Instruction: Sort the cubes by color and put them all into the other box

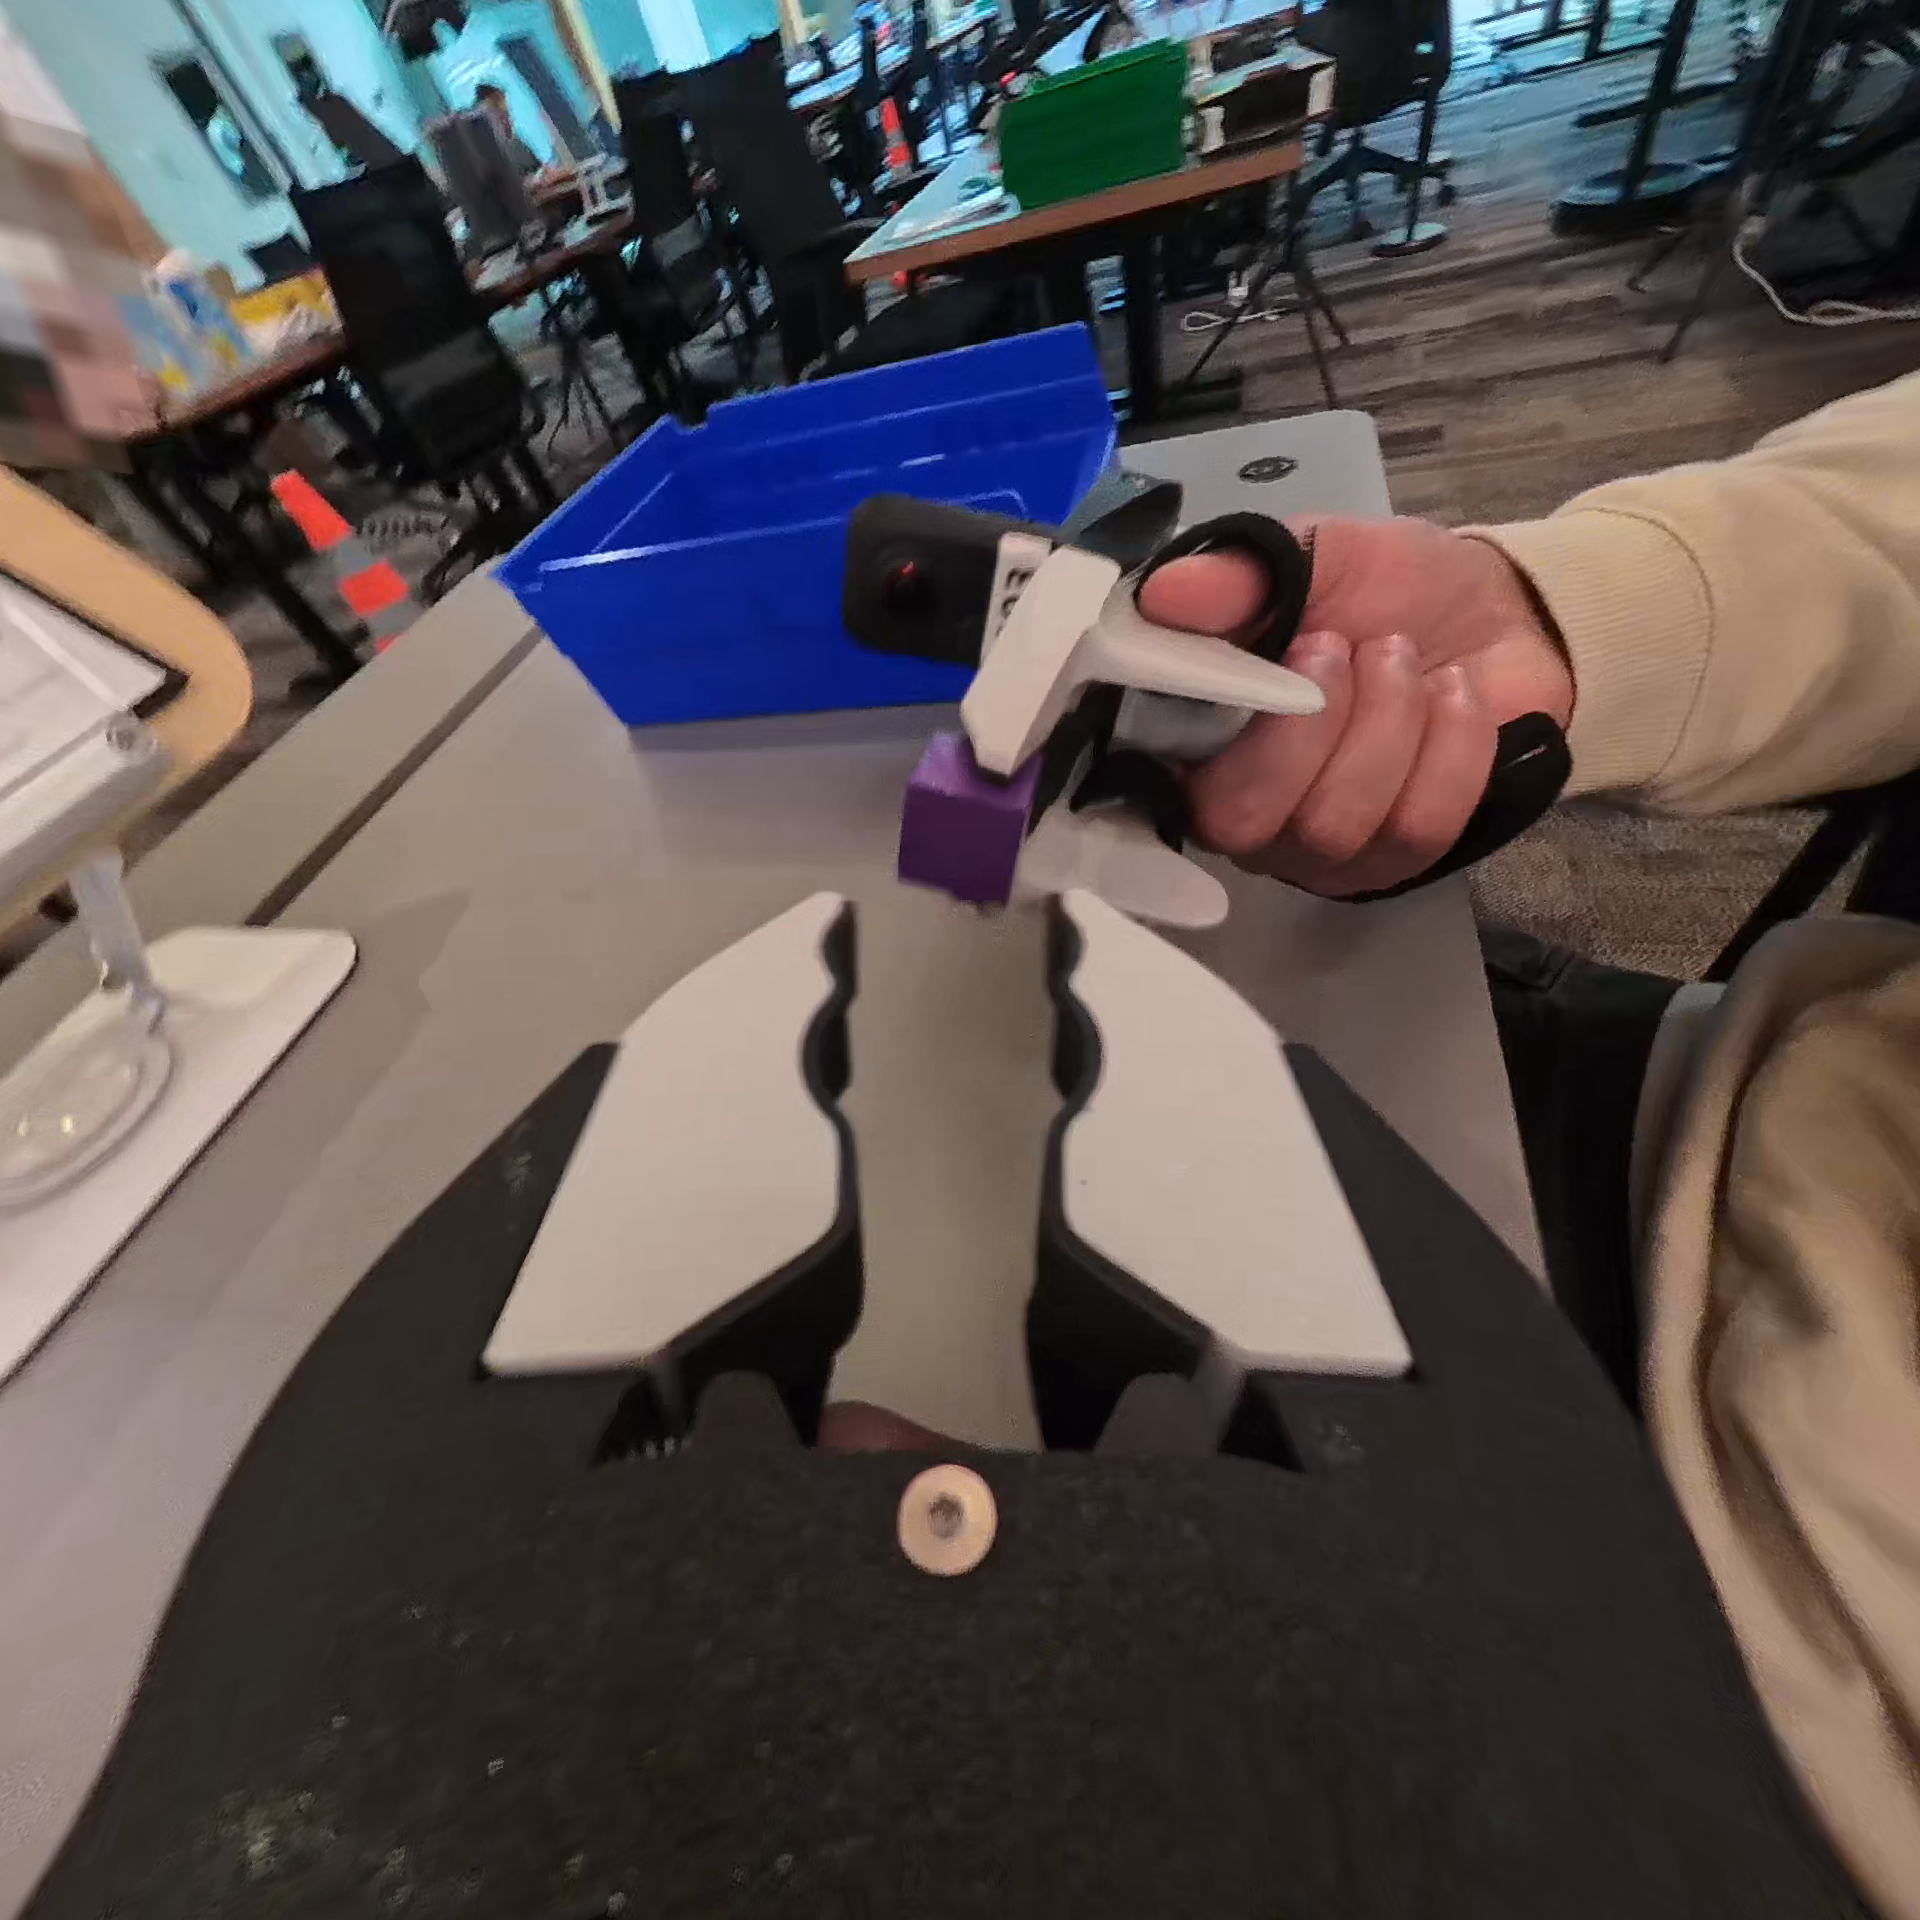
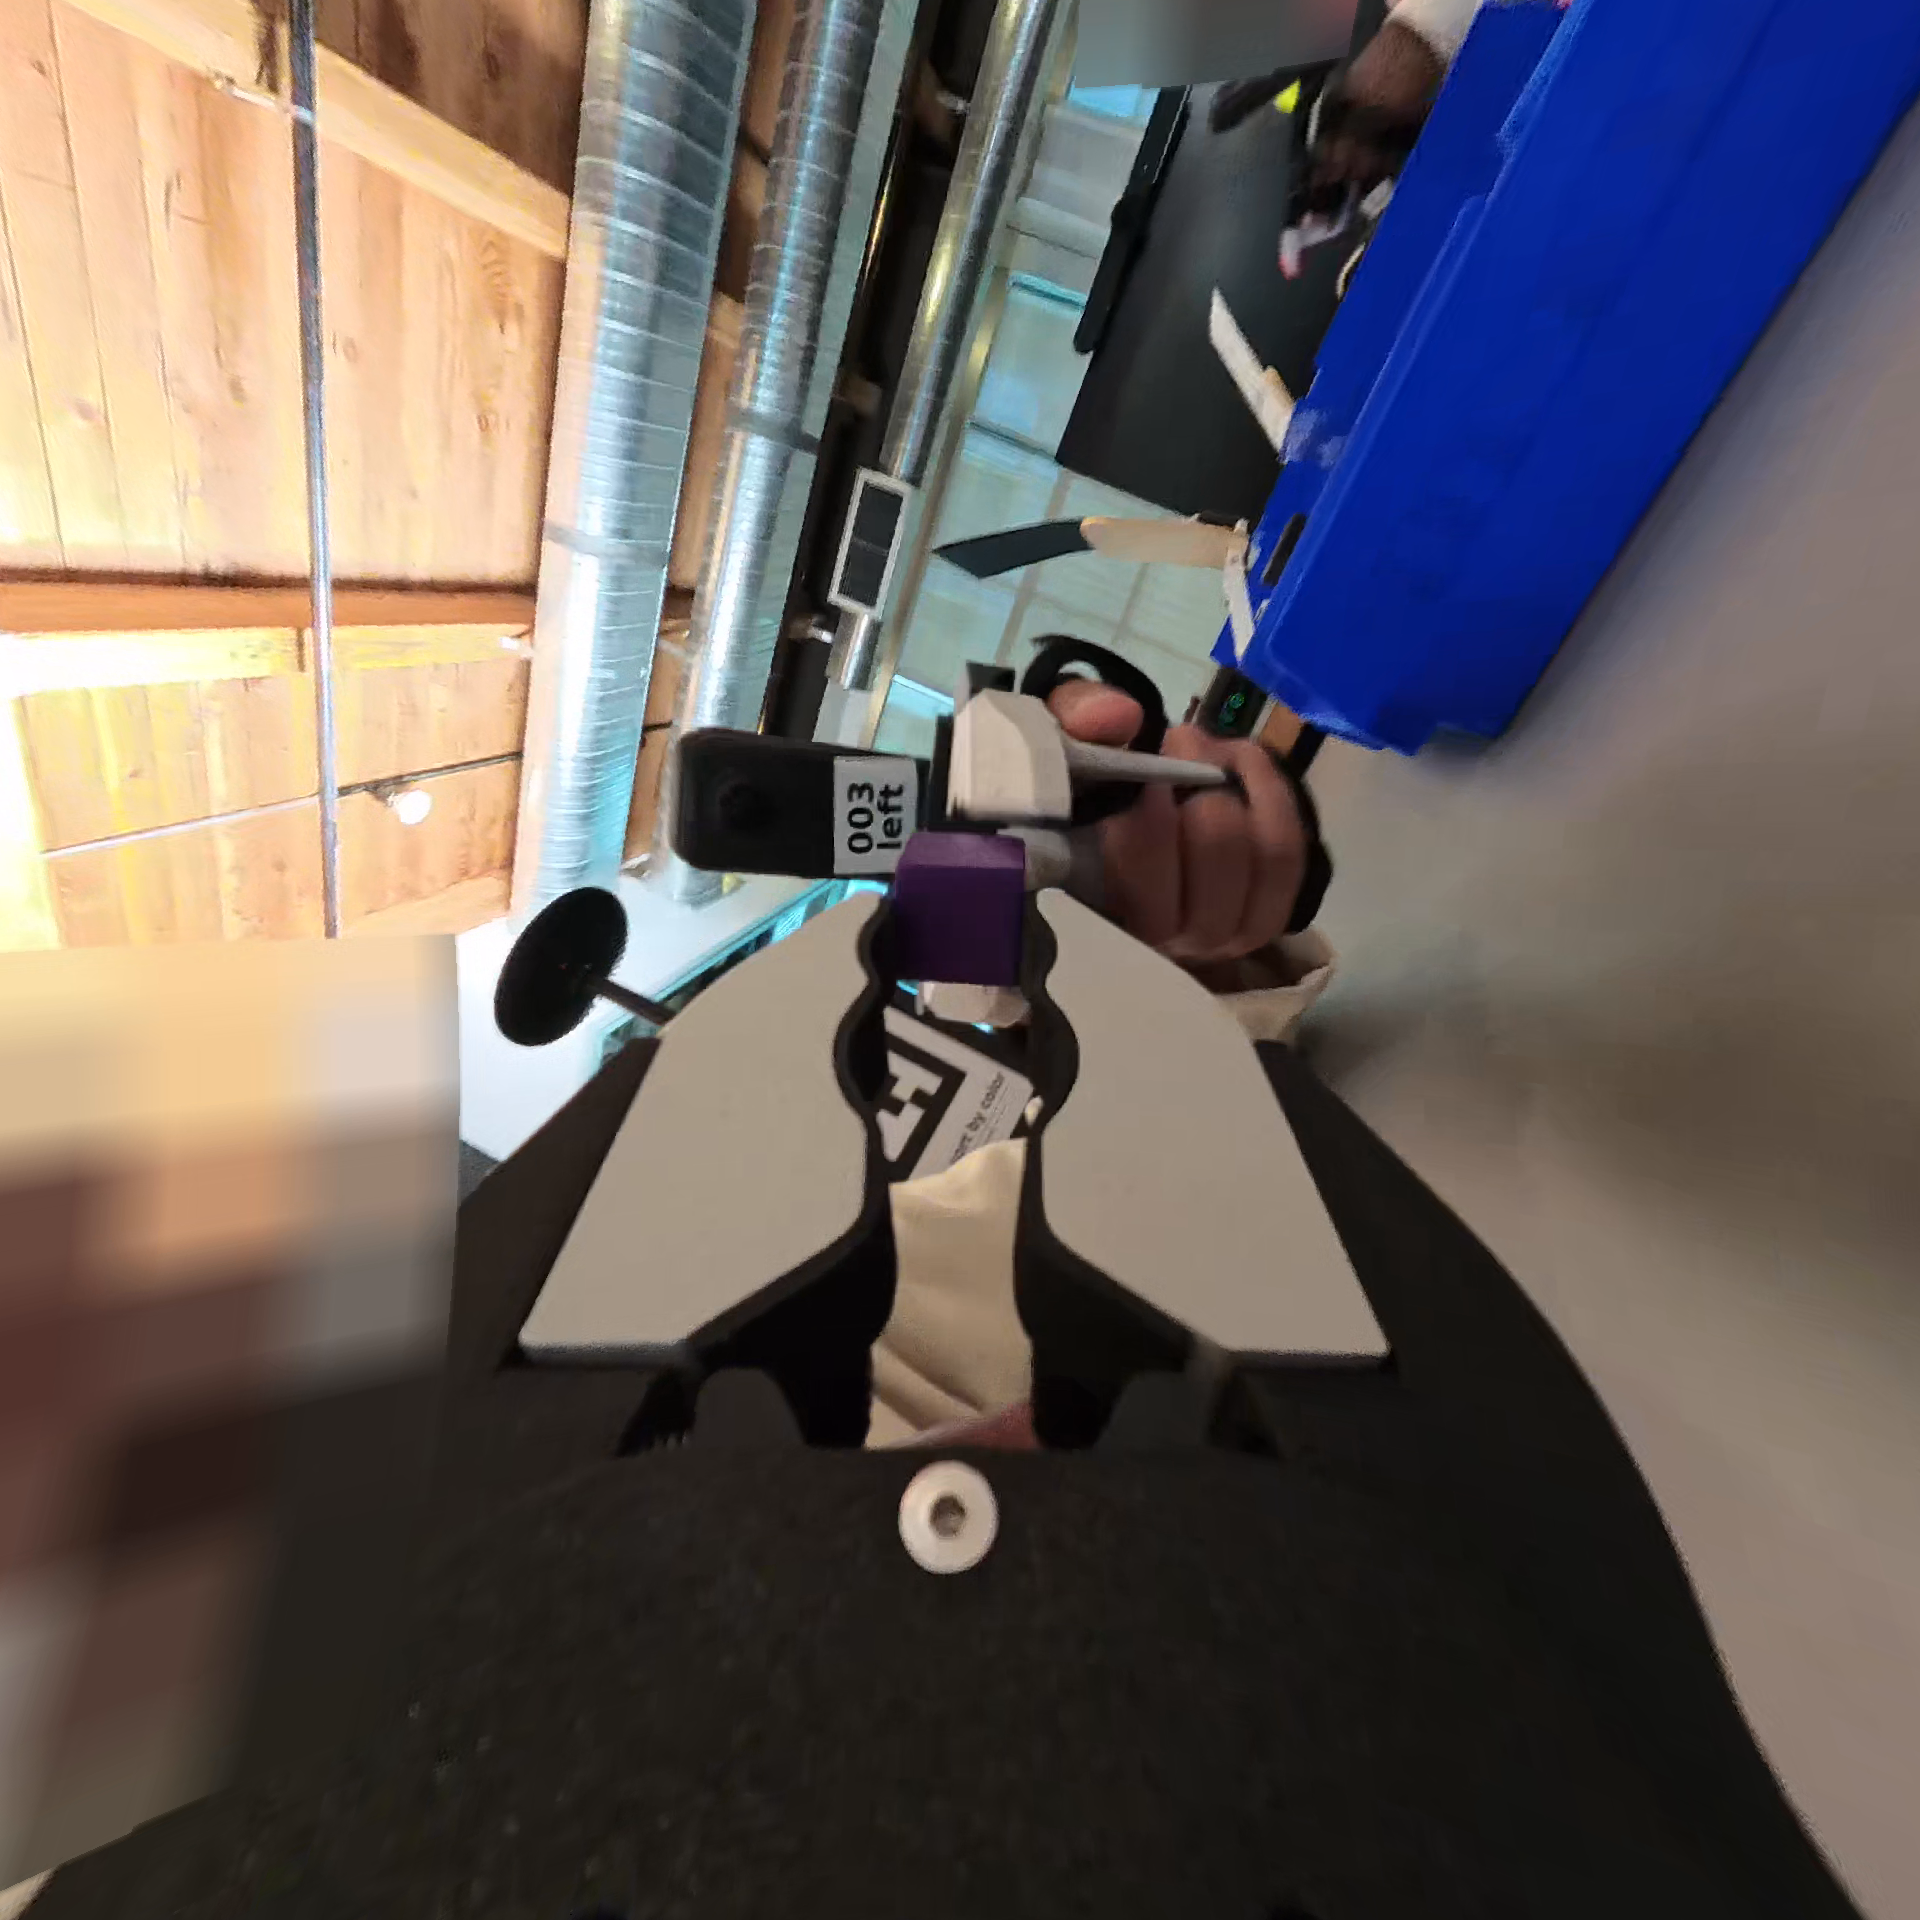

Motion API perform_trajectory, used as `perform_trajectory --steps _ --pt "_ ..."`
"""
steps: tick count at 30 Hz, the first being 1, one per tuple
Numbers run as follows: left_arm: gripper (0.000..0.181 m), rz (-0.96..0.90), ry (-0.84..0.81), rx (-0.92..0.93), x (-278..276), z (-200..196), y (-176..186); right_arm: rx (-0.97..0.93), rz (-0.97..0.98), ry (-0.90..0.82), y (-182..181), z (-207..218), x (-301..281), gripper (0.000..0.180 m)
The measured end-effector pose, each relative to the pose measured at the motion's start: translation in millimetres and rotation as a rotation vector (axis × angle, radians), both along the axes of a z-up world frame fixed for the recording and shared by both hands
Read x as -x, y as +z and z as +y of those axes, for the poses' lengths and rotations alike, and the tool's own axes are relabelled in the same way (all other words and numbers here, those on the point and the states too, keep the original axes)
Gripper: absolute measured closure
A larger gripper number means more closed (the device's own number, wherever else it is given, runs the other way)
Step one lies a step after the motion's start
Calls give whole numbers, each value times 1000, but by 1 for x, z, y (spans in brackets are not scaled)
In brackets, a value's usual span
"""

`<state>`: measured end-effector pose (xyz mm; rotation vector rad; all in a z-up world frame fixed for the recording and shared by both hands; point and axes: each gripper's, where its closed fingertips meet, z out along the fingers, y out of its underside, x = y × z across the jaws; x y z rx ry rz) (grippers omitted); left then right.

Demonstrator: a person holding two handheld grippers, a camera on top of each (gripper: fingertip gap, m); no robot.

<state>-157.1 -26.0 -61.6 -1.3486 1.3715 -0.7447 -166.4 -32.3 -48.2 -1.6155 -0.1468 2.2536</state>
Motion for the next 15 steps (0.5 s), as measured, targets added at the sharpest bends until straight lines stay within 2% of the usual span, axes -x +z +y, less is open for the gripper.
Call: perform_trajectory --steps 2,5,7,10,13,15 --pt "130 -5 77 60 13 -1 0 -33 -34 -51 -4 1 -12 158" --pt "128 -116 267 217 45 -3 1 -173 -233 -204 -18 -2 -37 157" --pt "131 -235 399 326 70 -7 -6 -301 -434 -379 -31 -2 -63 158" --pt "133 -252 586 350 108 -10 -29 -488 -749 -686 -43 -4 -114 157" --pt "136 -273 617 364 124 -18 -35 -590 -953 -876 -47 -12 -151 157" --pt "136 -258 638 334 129 -15 -35 -586 -942 -885 -47 -19 -157 157"
